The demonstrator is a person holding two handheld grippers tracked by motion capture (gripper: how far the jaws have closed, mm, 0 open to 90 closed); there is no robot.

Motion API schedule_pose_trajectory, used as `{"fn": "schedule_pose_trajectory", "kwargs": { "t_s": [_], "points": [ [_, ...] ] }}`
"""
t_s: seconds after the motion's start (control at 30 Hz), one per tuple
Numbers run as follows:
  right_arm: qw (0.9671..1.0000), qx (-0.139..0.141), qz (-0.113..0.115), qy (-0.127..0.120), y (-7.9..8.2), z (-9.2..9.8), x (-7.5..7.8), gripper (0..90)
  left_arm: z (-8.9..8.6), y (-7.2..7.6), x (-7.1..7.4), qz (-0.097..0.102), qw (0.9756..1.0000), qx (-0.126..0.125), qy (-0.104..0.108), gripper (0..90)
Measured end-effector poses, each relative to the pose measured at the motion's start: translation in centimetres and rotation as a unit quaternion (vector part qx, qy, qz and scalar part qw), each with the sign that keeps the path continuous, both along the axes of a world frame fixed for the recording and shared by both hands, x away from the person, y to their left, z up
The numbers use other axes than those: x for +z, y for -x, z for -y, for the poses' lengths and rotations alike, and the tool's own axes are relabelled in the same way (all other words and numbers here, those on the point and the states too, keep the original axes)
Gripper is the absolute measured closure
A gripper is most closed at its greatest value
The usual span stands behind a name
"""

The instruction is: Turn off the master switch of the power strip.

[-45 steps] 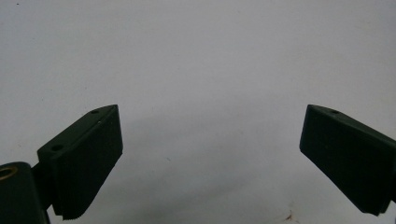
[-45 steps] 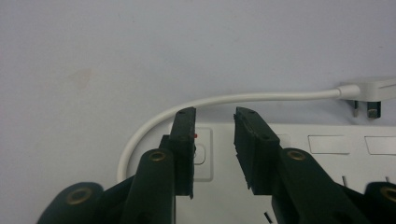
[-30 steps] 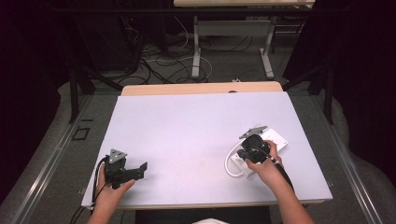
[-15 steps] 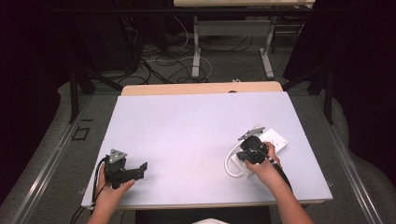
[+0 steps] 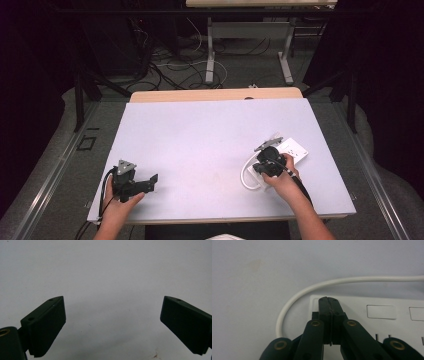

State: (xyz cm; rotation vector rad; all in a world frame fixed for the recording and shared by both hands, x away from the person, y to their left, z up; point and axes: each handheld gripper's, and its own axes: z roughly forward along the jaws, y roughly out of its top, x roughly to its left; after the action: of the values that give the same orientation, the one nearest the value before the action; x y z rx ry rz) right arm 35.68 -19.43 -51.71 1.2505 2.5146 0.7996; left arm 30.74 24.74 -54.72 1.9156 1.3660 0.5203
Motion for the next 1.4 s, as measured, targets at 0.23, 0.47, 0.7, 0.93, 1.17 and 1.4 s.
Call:
{"fn": "schedule_pose_trajectory", "kwargs": {
  "t_s": [0.23,0.47,0.7,0.93,1.17,1.4],
  "points": [
    [1.0,0.002,0.0,0.008,0.3,-0.6,0.0,90.0,0.1,0.0,0.0,0.003,1.0,0.002,0.0,6.3],
    [0.9999,0.005,-0.007,0.006,0.1,-0.5,-0.1,90.0,0.1,0.1,-0.1,0.002,1.0,0.001,0.0,6.3],
    [0.9997,-0.017,-0.014,-0.009,-0.1,0.3,-0.2,90.0,0.1,0.1,-0.1,0.003,1.0,0.002,0.001,6.3],
    [0.9996,-0.009,-0.012,-0.024,0.0,1.1,0.1,84.5,0.1,0.0,-0.1,0.002,1.0,0.003,0.002,6.4],
    [0.9997,-0.014,-0.01,-0.018,0.4,0.8,0.2,72.7,0.1,0.0,-0.1,0.001,1.0,0.003,0.003,6.4],
    [0.9996,-0.021,0.003,-0.017,0.5,0.6,0.5,63.8,0.1,-0.1,-0.1,0.001,1.0,0.004,0.004,6.4]
  ]
}}
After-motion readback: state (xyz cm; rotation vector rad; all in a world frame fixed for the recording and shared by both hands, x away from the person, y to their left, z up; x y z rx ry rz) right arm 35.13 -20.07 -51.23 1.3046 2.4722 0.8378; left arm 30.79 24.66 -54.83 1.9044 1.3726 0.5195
